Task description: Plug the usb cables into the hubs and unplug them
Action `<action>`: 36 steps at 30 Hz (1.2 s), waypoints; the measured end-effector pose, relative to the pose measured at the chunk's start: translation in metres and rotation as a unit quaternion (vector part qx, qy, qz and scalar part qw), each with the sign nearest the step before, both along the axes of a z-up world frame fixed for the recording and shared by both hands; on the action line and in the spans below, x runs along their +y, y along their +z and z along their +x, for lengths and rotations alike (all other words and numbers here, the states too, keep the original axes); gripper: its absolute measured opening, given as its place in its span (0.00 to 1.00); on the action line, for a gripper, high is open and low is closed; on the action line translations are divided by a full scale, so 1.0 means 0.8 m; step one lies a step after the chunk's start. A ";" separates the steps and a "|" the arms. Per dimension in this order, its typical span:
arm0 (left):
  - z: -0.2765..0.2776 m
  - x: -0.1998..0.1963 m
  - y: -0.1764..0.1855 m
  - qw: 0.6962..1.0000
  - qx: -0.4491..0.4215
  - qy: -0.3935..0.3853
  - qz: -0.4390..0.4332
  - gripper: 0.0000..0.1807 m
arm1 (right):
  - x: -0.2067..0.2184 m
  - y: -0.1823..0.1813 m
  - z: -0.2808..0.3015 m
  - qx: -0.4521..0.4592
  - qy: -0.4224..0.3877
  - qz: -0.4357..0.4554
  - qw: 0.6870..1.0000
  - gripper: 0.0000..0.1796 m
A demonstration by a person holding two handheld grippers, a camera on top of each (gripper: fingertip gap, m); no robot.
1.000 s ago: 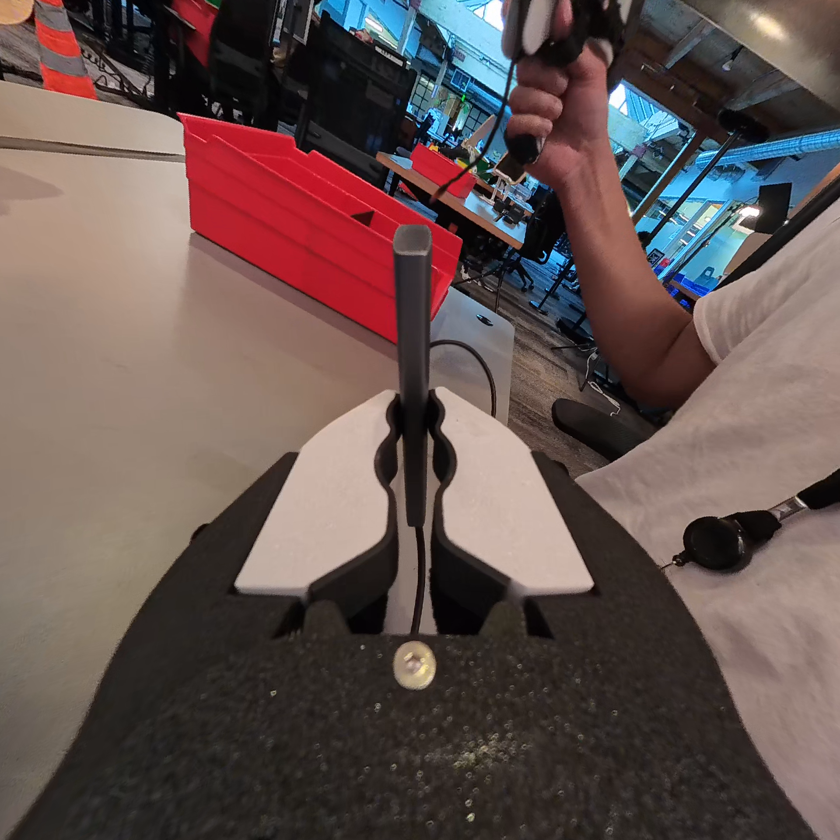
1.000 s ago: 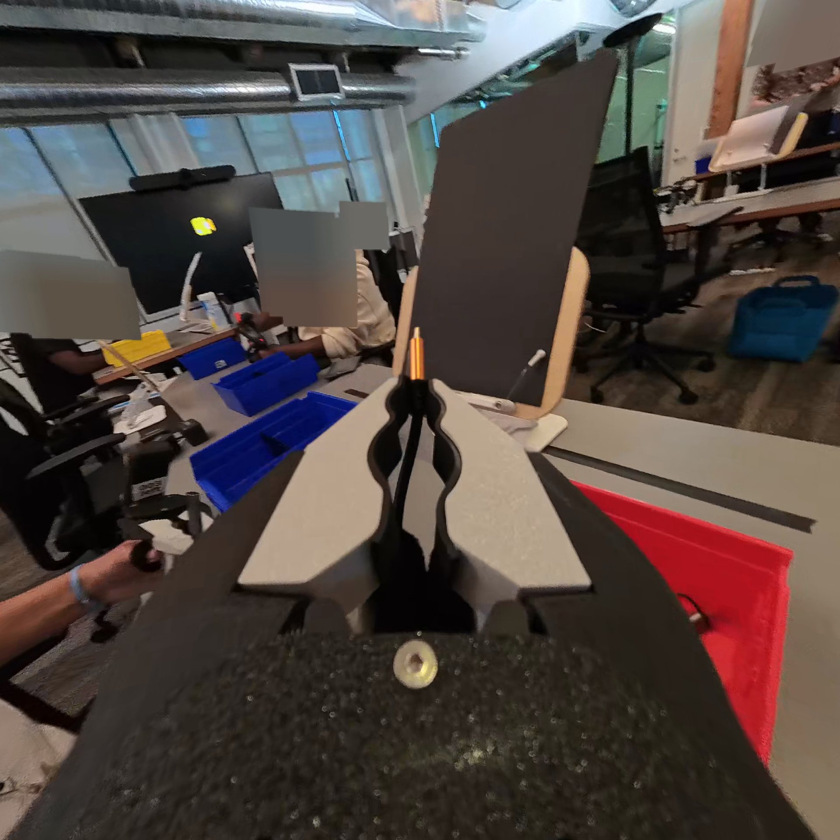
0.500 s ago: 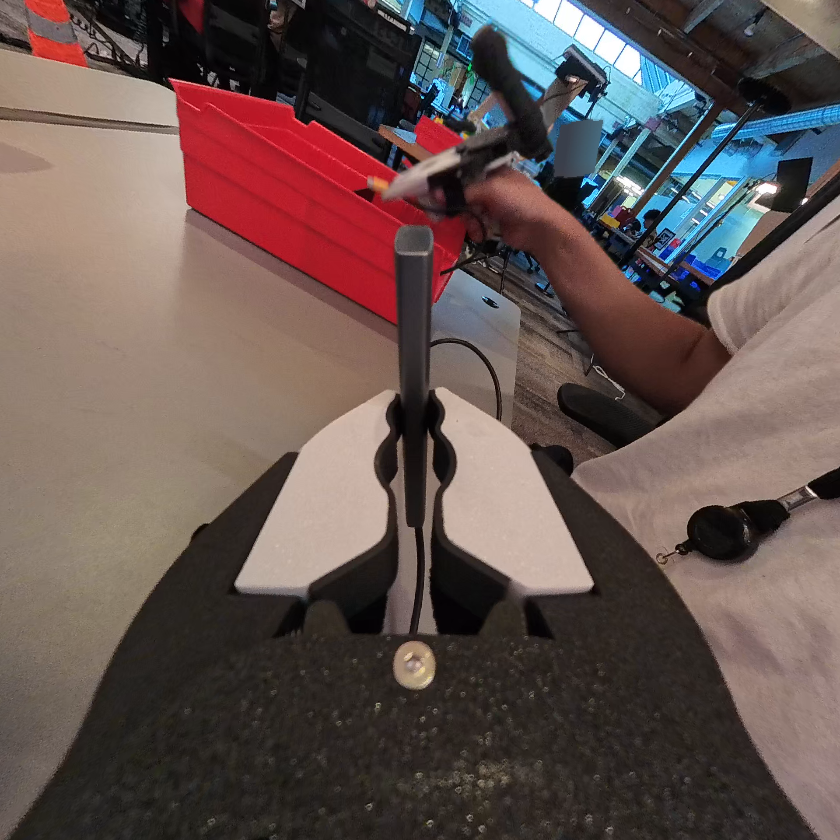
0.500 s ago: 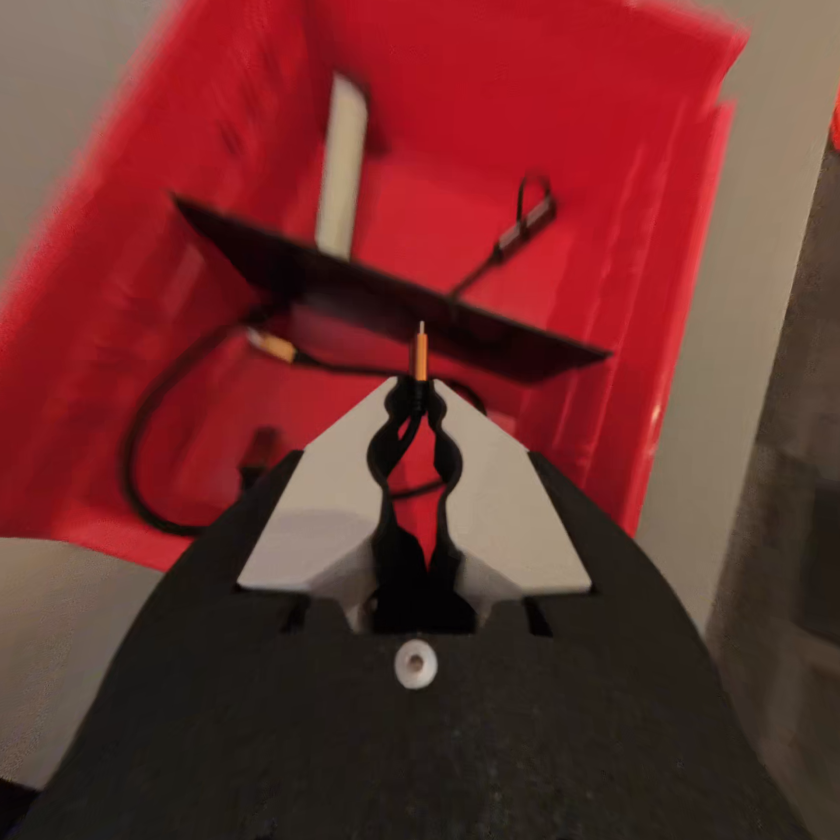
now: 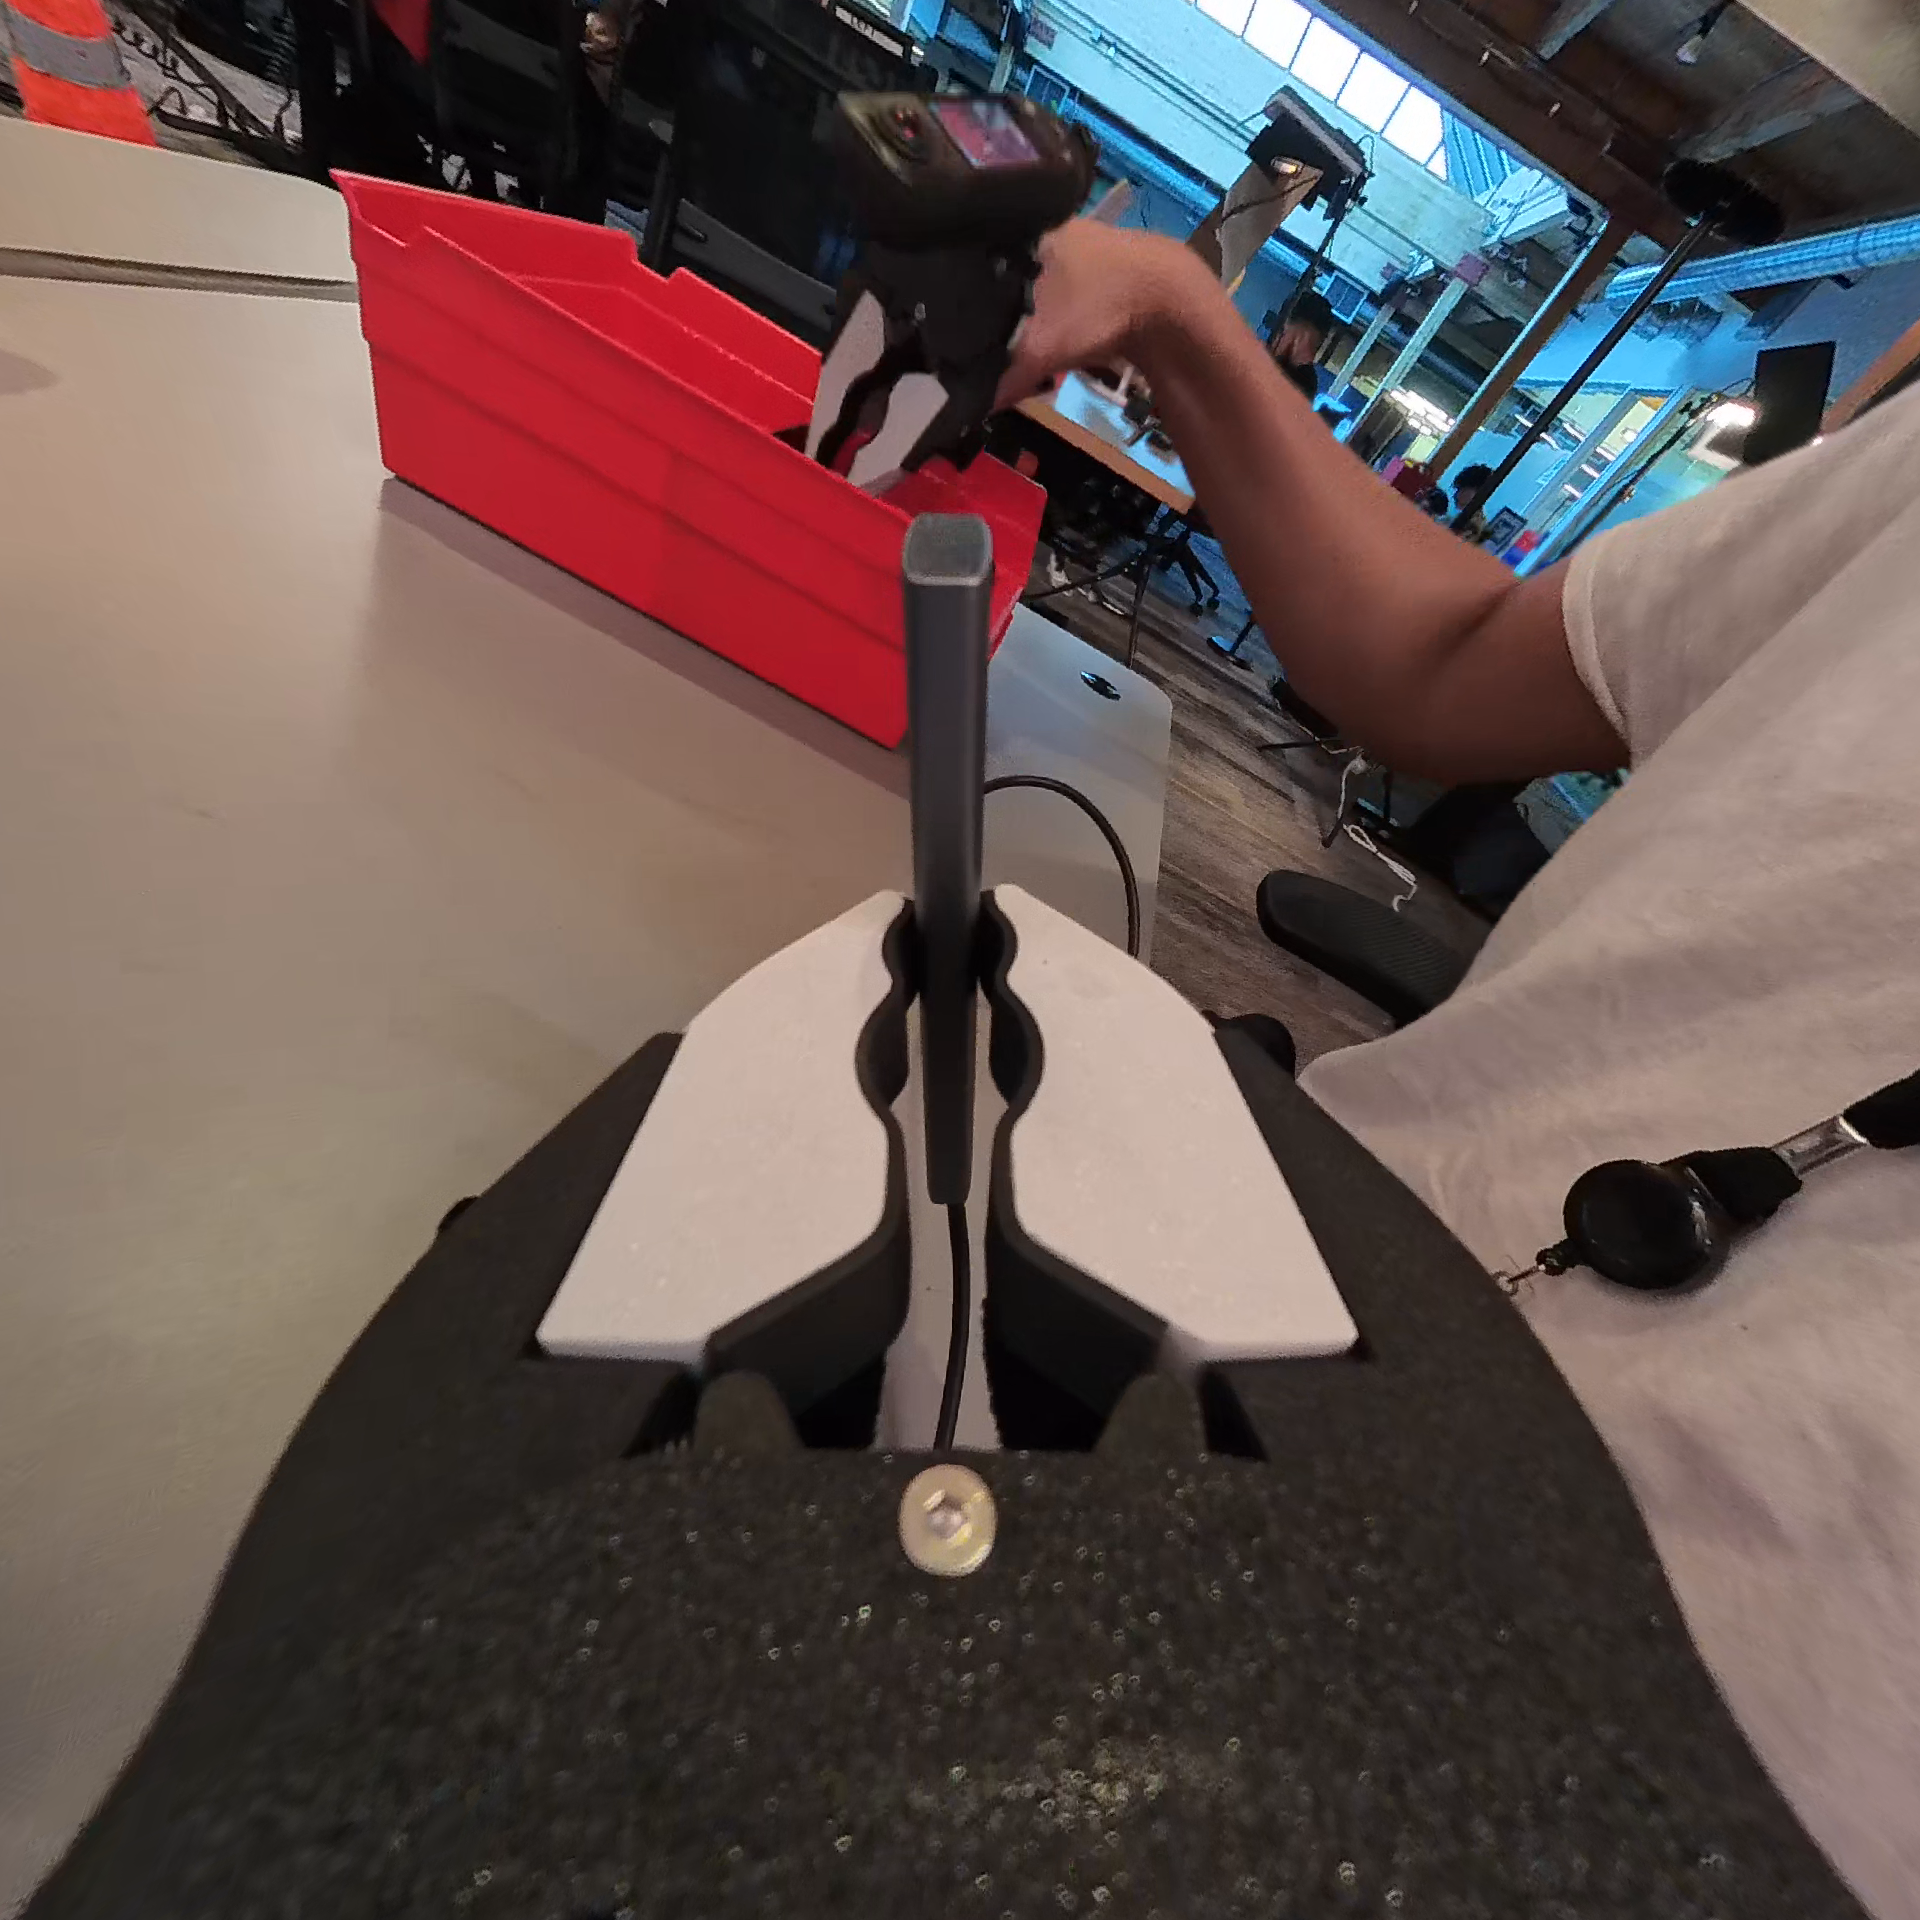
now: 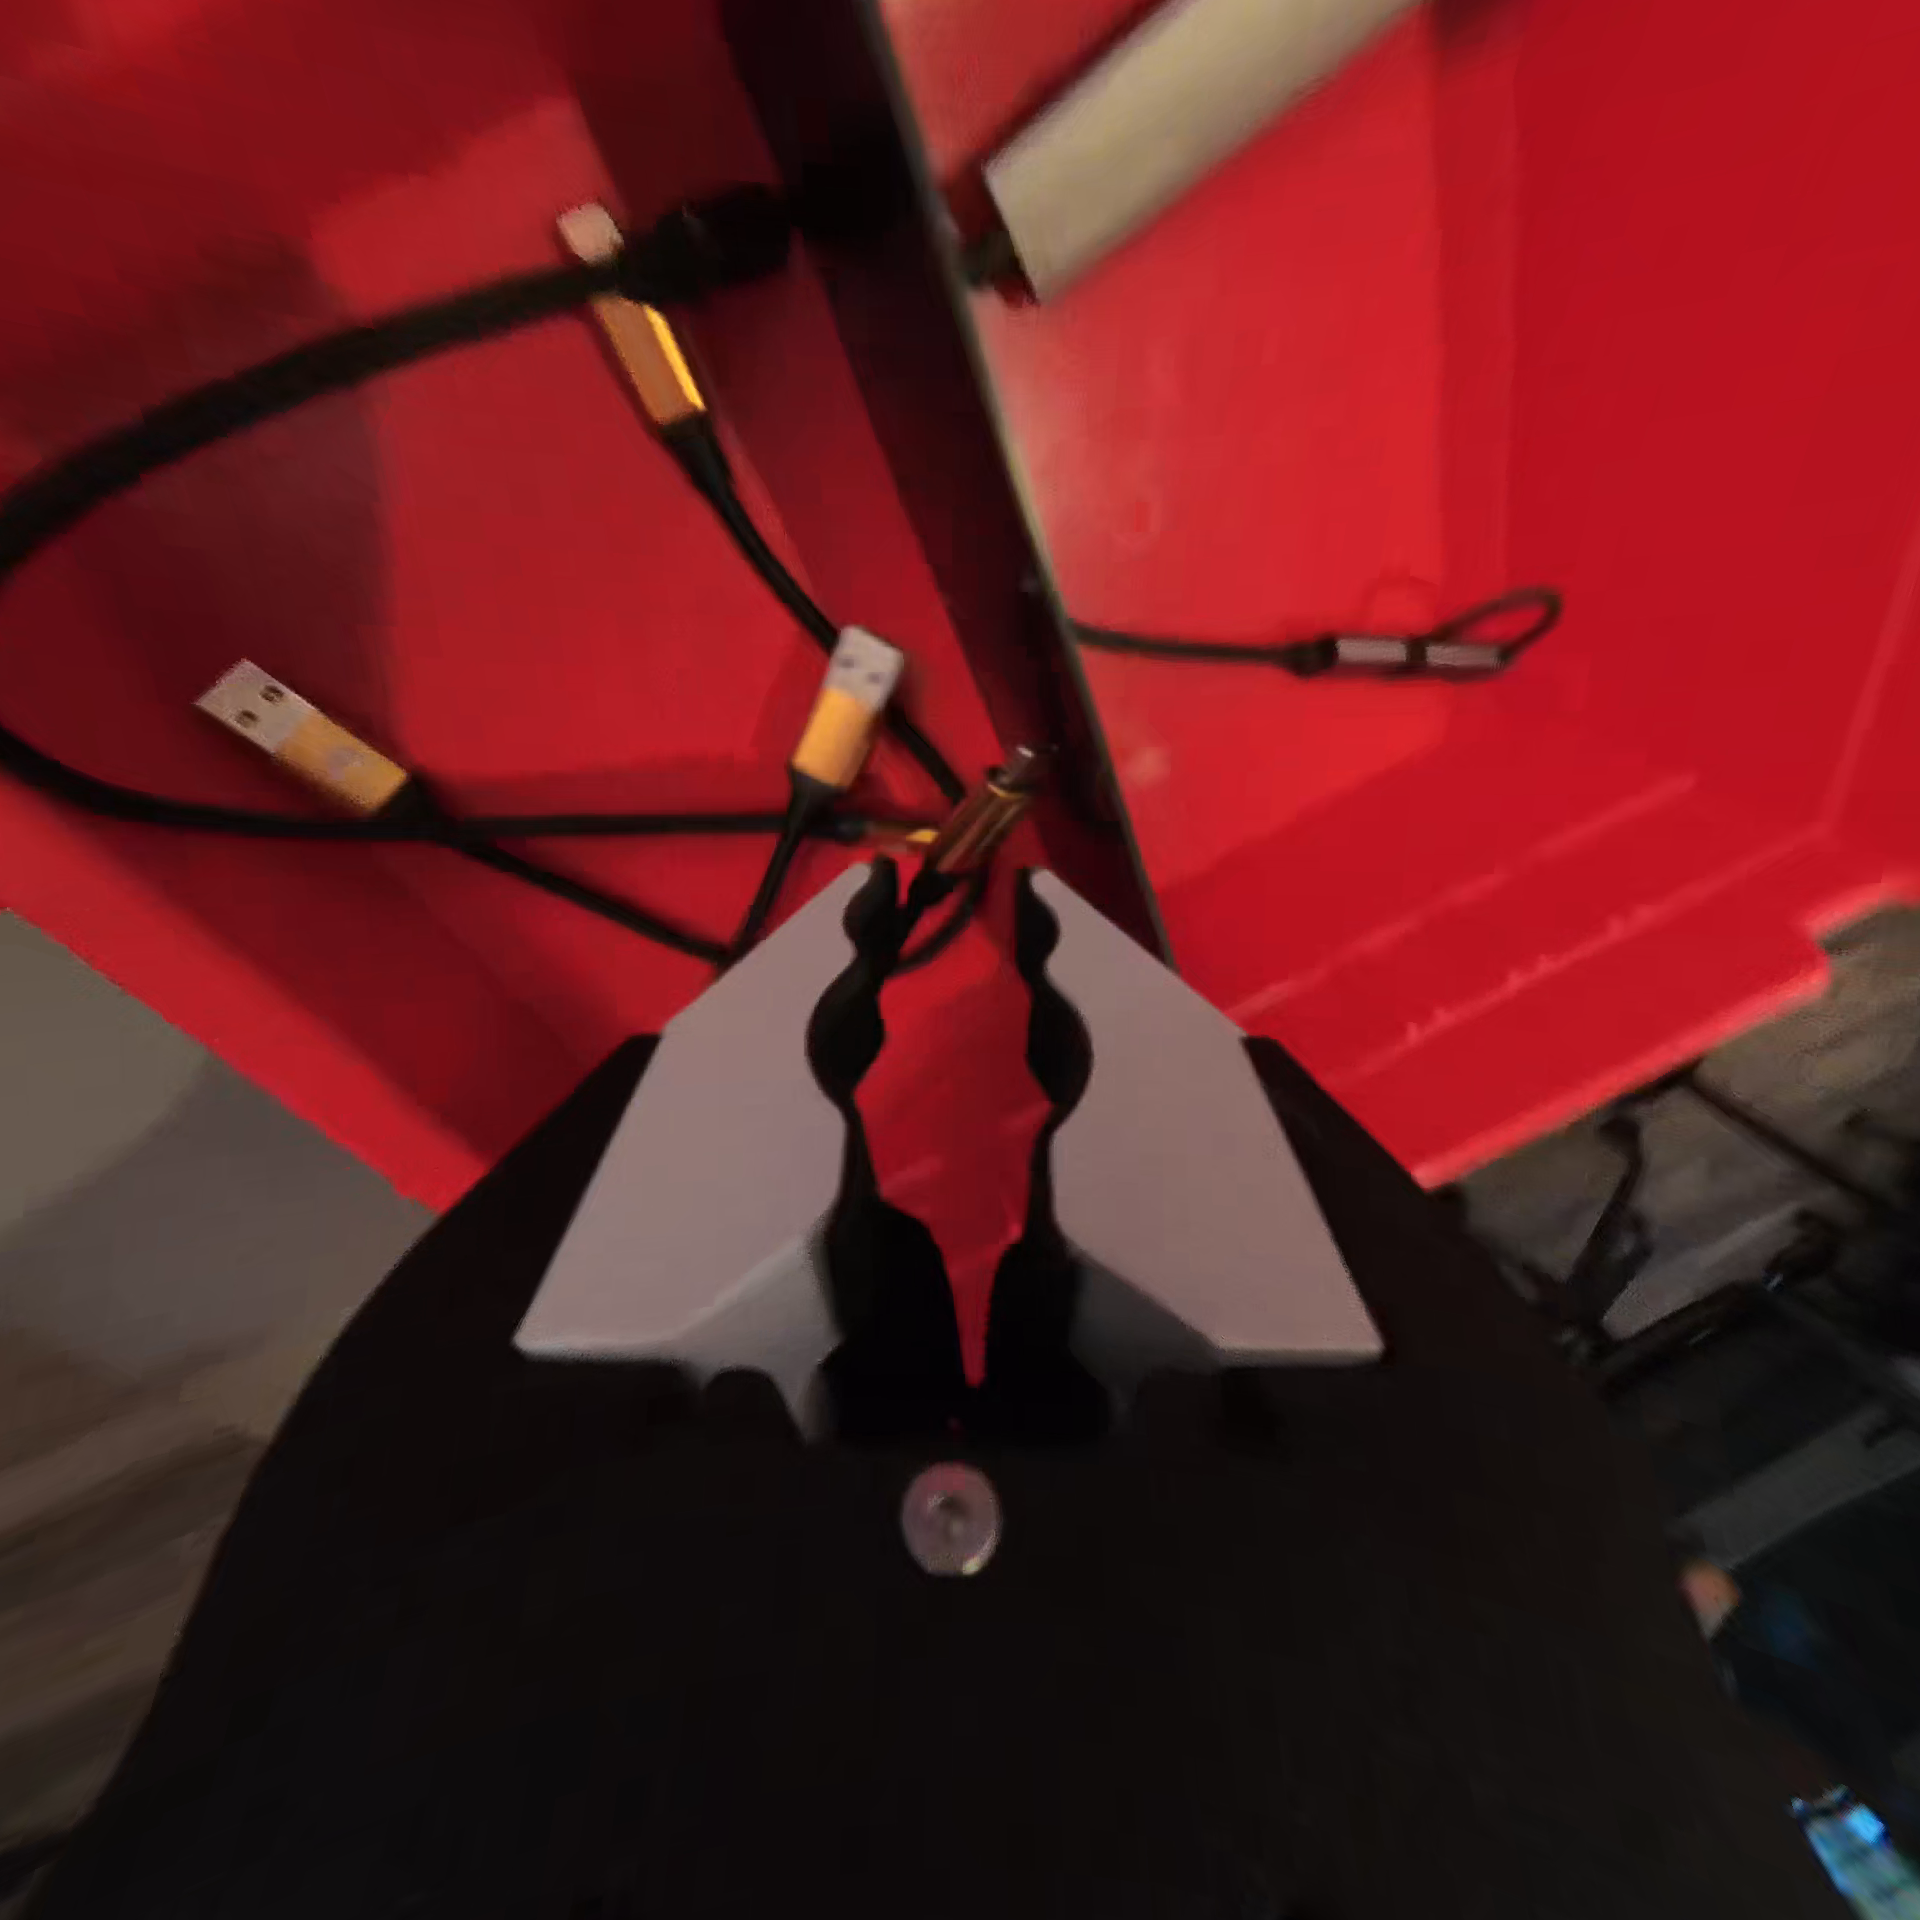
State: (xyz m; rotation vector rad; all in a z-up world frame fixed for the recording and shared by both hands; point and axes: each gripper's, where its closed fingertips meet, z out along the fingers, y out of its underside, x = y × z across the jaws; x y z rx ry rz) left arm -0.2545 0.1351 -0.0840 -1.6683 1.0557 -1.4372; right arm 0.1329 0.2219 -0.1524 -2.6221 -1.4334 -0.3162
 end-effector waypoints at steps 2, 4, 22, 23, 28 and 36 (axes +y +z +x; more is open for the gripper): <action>-0.001 0.002 0.000 1.000 0.002 0.007 0.003 0.05 | -0.004 0.020 0.006 0.015 -0.032 0.002 0.999 0.16; -0.002 0.008 0.000 1.000 0.000 0.016 0.001 0.05 | -0.002 0.050 0.001 0.041 -0.045 0.056 0.997 0.17; 0.017 0.041 0.029 0.994 -0.100 0.002 -0.051 0.05 | -0.127 0.058 -0.451 0.583 -0.015 0.025 0.812 0.24; 0.017 0.038 0.033 0.992 -0.110 -0.003 -0.058 0.05 | -0.116 0.061 -0.455 0.601 -0.033 0.048 0.797 0.24; 0.020 0.019 0.045 0.983 -0.151 -0.047 -0.097 0.05 | -0.104 0.099 -0.468 0.710 -0.022 0.038 0.703 0.18; 0.026 0.002 0.036 0.986 -0.123 -0.068 -0.084 0.06 | -0.112 0.092 -0.462 0.718 -0.006 0.035 0.695 0.03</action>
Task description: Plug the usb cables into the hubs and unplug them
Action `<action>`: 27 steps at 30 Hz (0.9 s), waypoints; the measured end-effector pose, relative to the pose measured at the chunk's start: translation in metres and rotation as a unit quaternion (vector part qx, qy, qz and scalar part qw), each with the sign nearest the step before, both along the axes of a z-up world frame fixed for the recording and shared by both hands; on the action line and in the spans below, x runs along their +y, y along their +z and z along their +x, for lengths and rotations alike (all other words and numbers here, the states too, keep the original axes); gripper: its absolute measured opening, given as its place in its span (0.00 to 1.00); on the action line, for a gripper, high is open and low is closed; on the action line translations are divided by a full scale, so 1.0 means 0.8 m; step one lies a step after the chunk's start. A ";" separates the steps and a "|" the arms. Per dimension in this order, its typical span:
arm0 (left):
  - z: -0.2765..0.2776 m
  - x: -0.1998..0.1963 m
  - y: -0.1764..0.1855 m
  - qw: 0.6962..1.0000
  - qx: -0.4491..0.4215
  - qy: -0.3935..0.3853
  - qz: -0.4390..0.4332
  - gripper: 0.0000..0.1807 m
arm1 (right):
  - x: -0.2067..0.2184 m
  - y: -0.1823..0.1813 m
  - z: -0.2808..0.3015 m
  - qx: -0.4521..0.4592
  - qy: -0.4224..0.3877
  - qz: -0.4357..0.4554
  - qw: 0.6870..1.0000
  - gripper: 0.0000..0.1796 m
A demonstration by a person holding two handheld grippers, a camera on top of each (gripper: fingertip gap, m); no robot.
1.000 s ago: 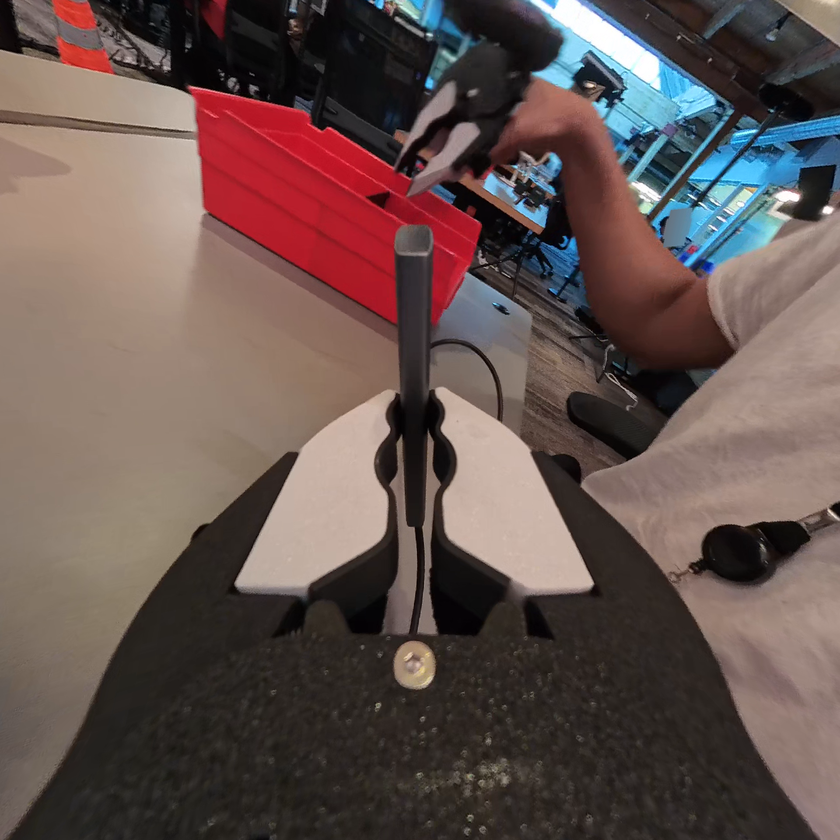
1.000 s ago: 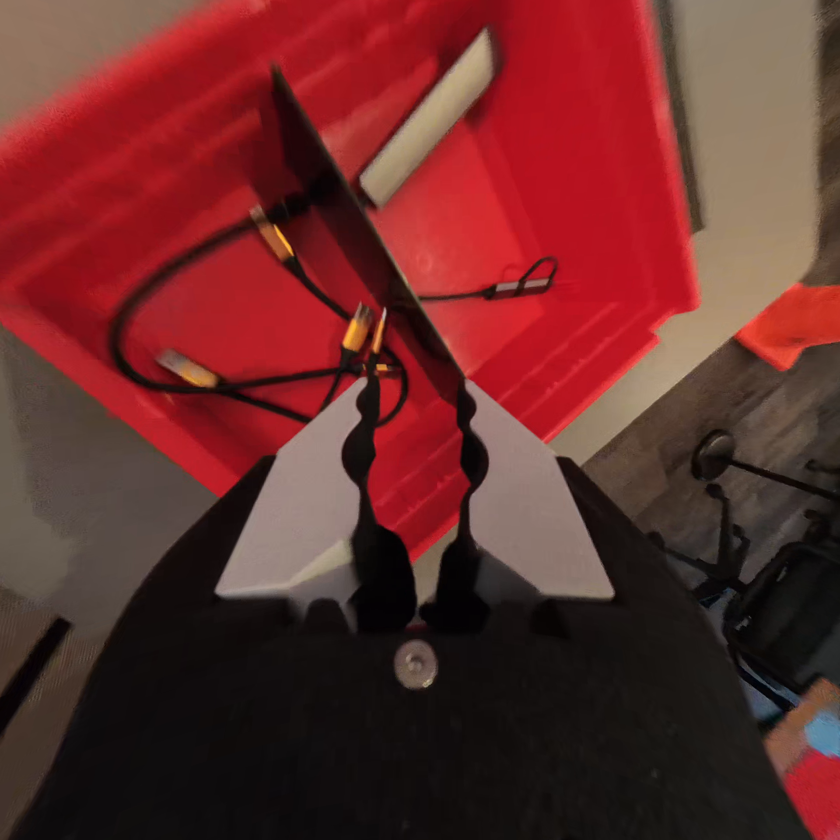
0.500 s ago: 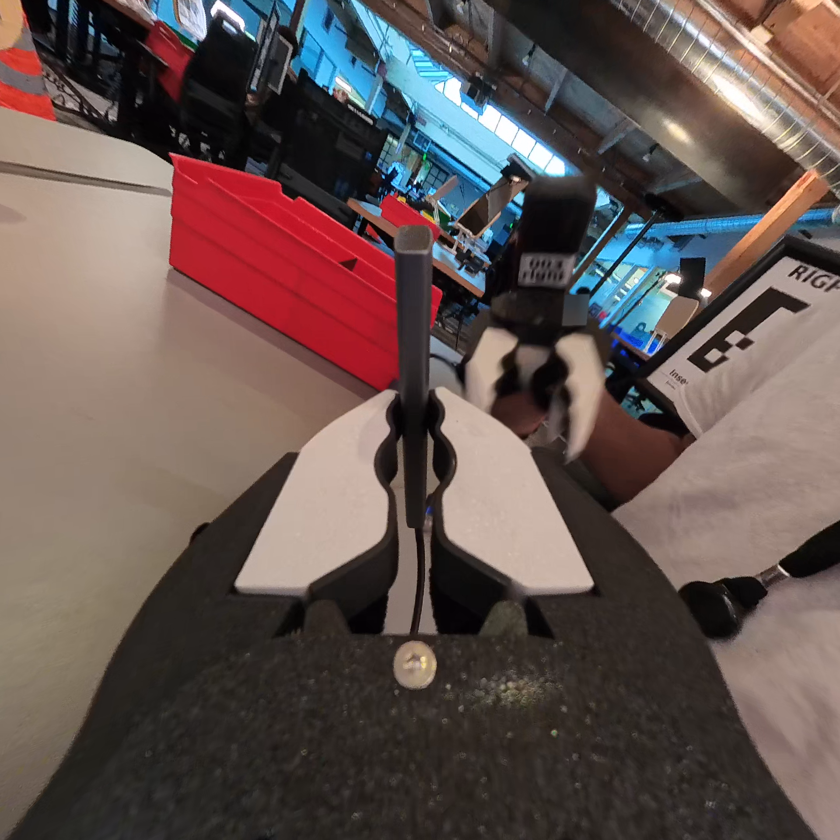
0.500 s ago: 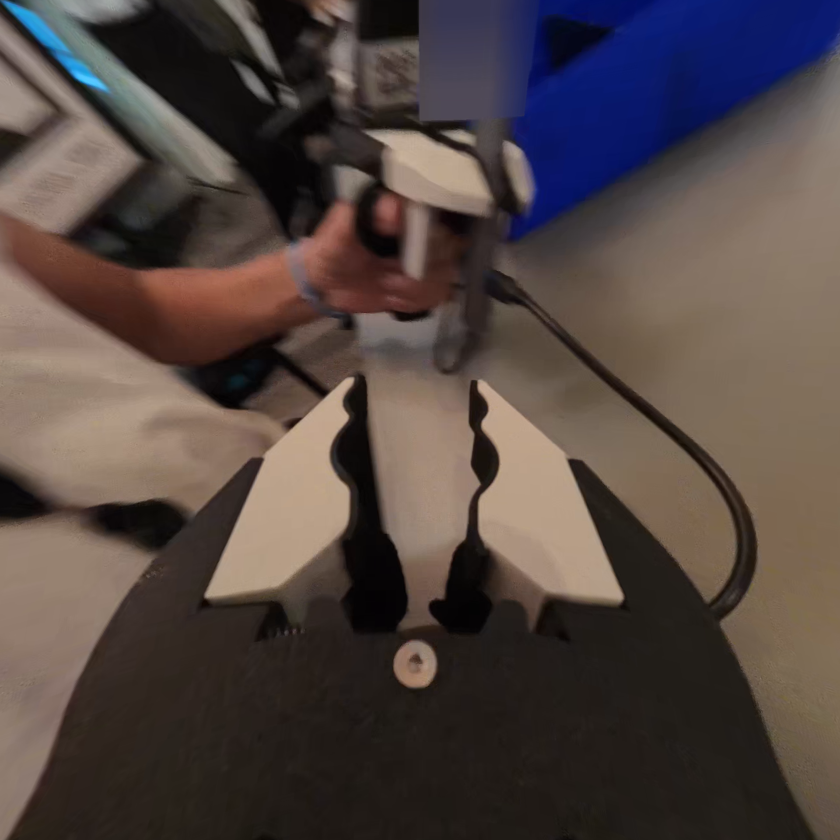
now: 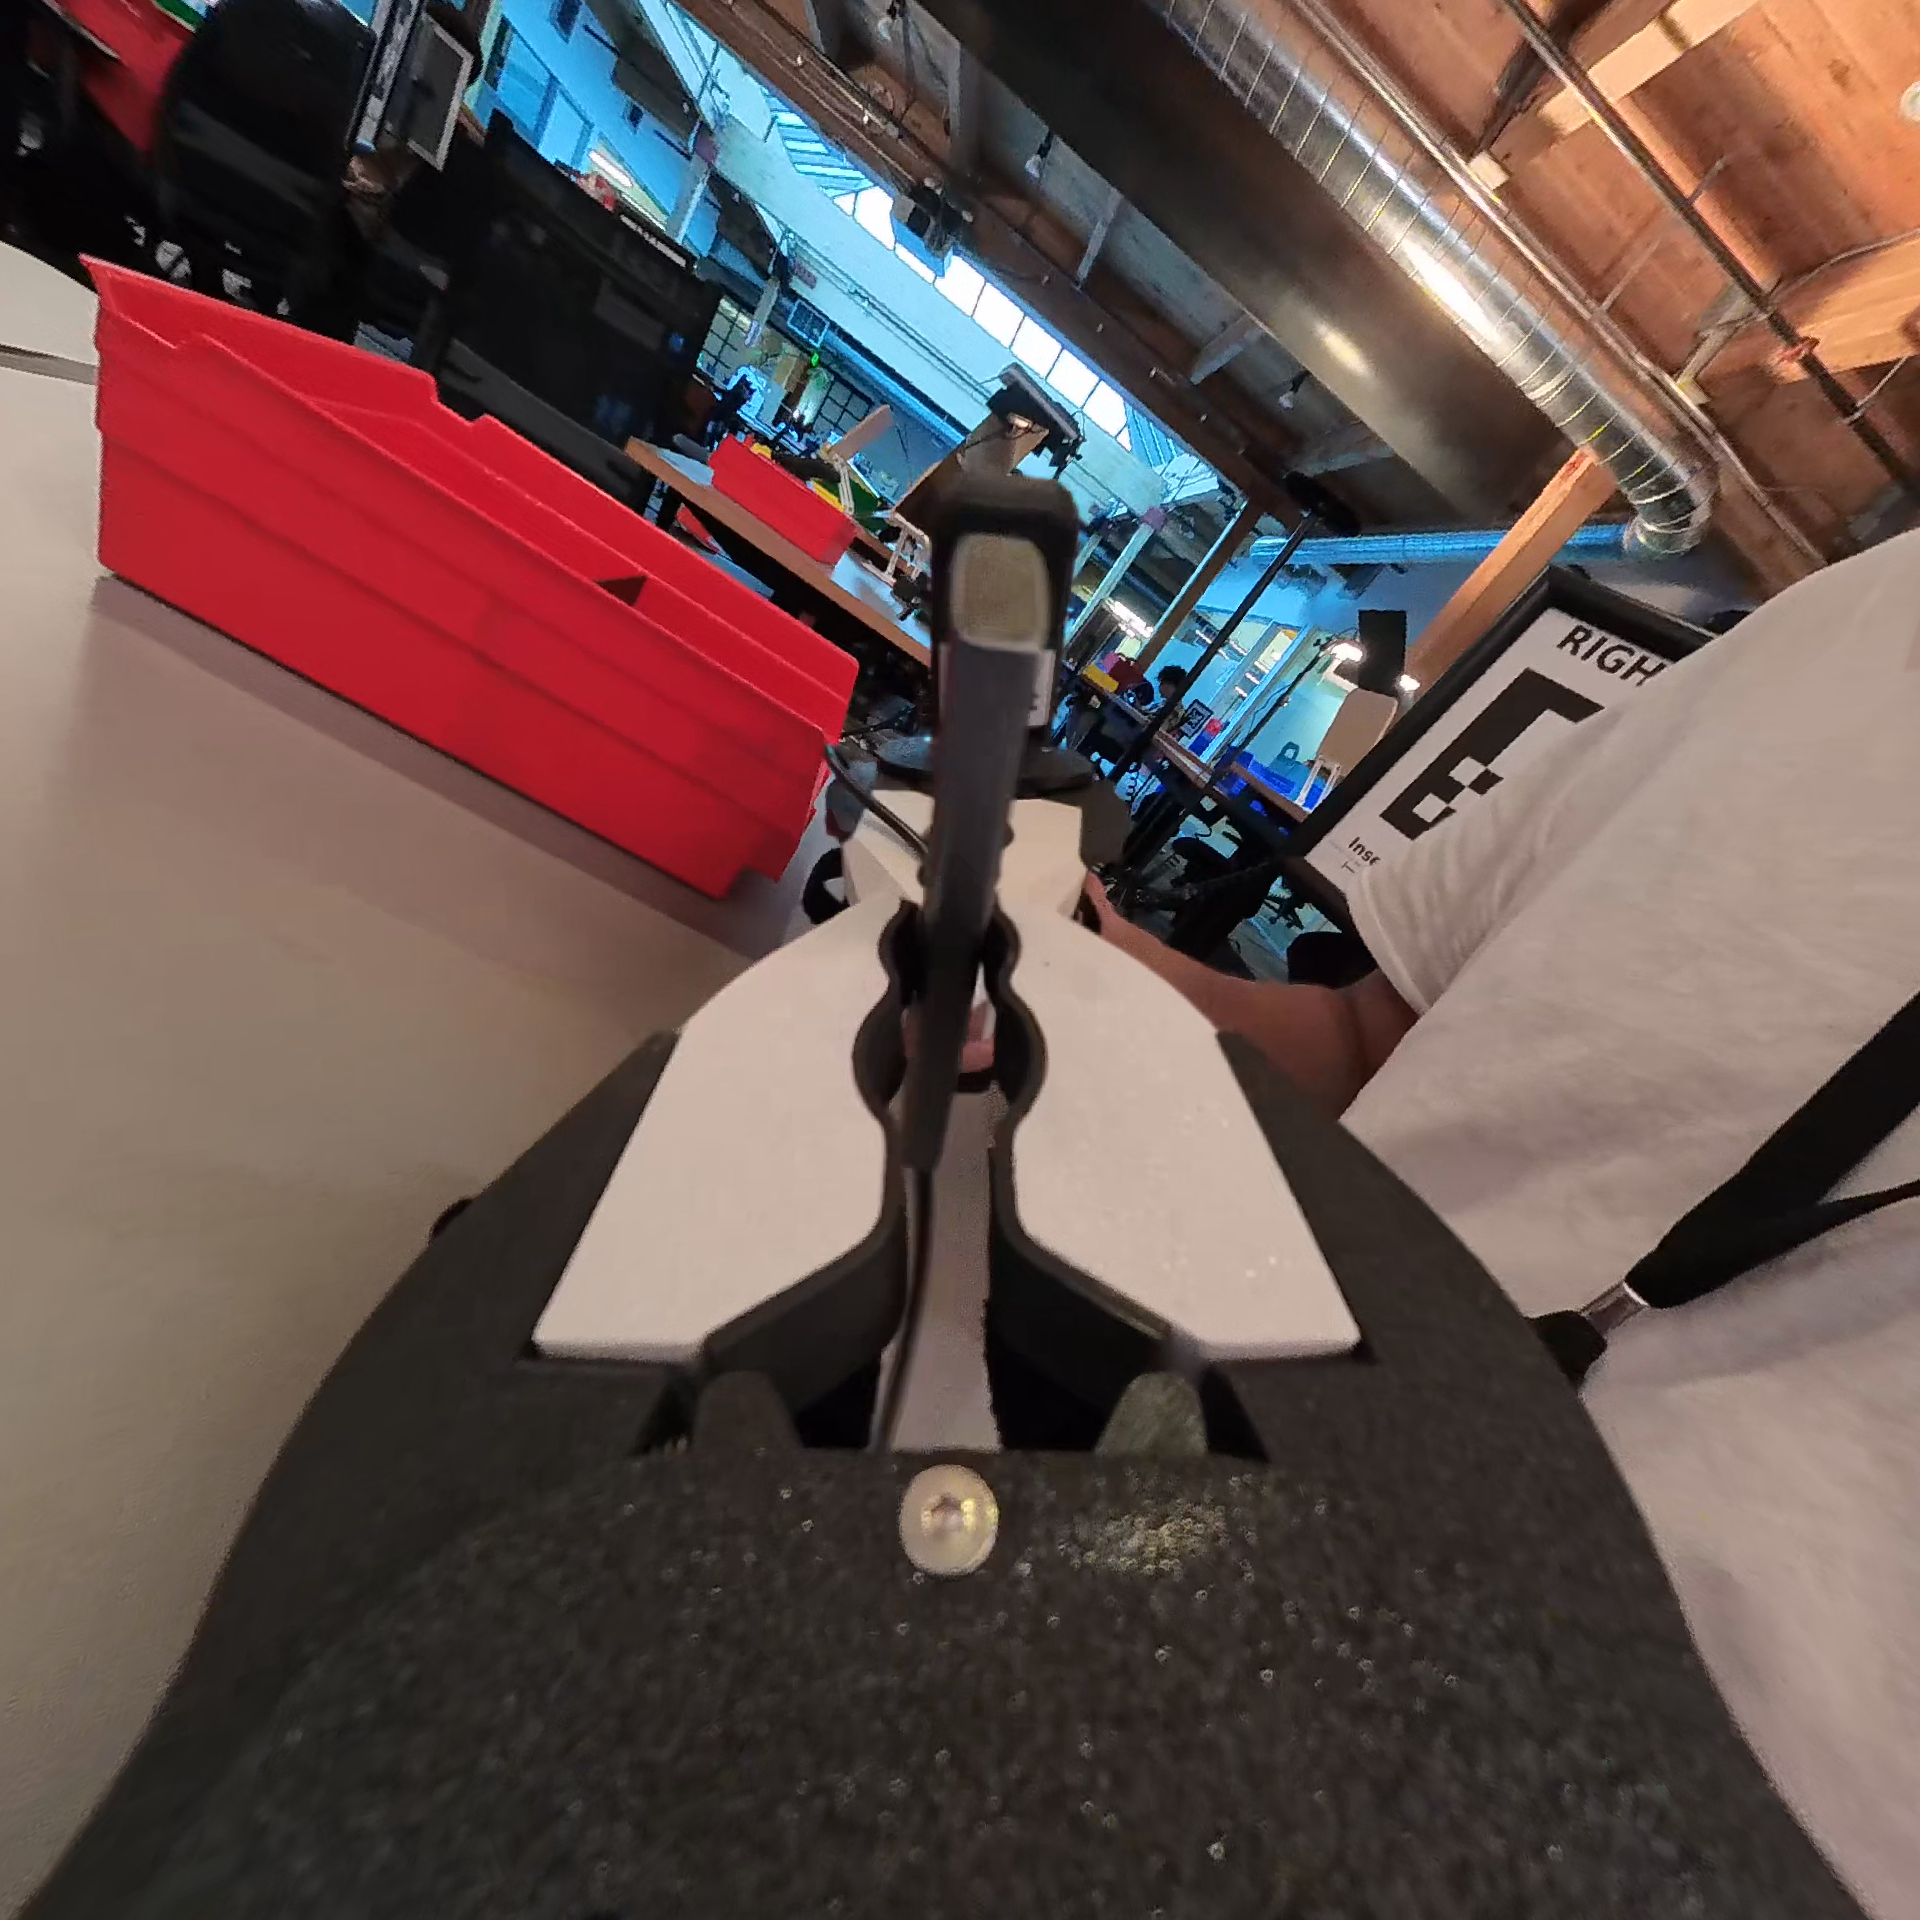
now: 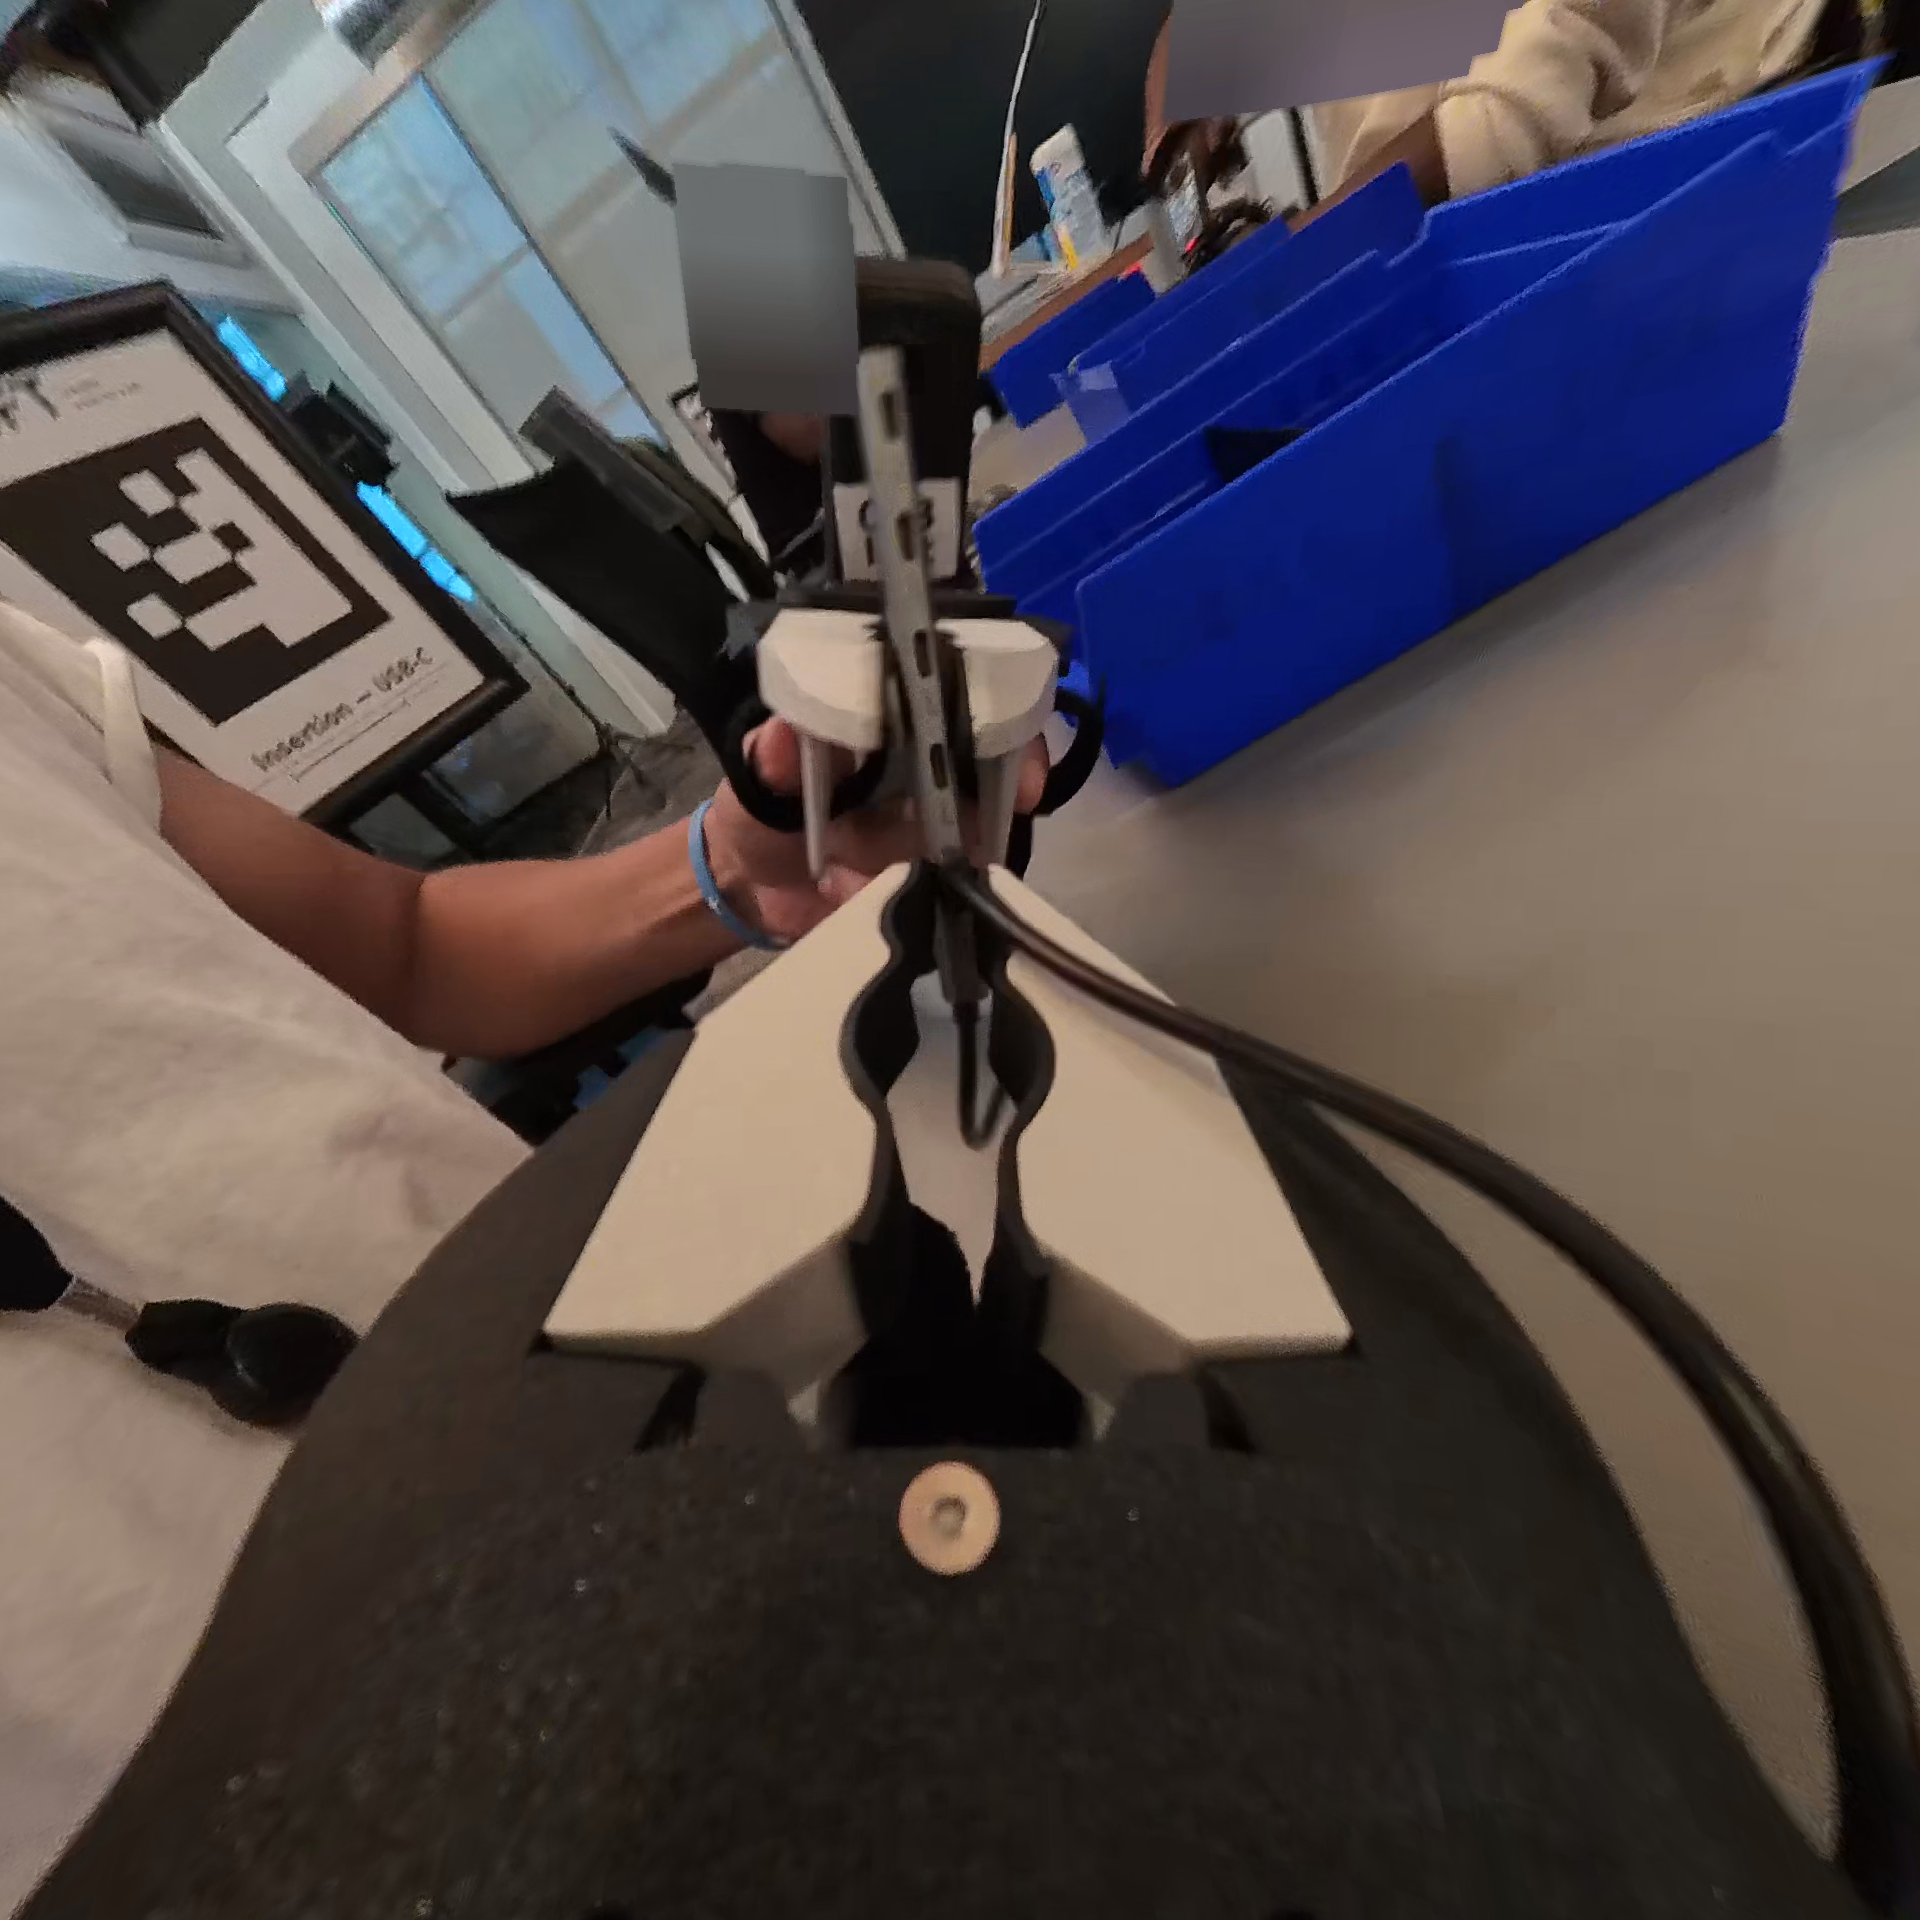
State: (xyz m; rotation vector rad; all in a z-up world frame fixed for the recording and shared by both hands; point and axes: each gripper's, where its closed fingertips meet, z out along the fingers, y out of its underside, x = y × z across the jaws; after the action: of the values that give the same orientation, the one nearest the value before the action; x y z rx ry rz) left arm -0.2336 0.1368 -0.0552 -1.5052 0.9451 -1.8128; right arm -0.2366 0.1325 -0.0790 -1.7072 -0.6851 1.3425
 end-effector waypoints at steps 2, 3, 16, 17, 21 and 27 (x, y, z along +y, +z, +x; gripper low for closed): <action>0.001 -0.006 -0.010 1.000 0.016 -0.019 -0.008 0.14 | 0.007 0.003 0.007 0.031 -0.022 -0.012 0.999 0.02; 0.002 -0.009 -0.018 0.999 0.027 -0.024 -0.011 0.16 | 0.010 0.005 0.010 0.050 -0.029 -0.021 0.998 0.03; 0.012 -0.036 -0.044 0.991 0.100 -0.075 0.044 0.06 | -0.017 -0.004 0.000 0.010 0.033 0.014 0.999 0.02; 0.012 -0.041 -0.044 0.989 0.106 -0.083 0.057 0.06 | -0.021 -0.003 0.001 -0.005 0.043 0.029 0.999 0.02; -0.022 -0.027 -0.058 0.981 0.156 -0.058 0.098 0.05 | 0.000 0.048 0.083 0.069 -0.024 0.051 0.996 0.02; -0.045 -0.023 -0.024 0.993 0.078 -0.040 0.073 0.06 | -0.039 0.108 0.144 -0.046 -0.033 0.127 0.990 0.03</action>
State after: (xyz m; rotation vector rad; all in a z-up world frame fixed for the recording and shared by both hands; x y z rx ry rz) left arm -0.2695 0.1183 -0.0741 -1.5531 1.2042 -1.6589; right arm -0.1212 0.1015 0.0075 -1.5780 -0.8088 1.0872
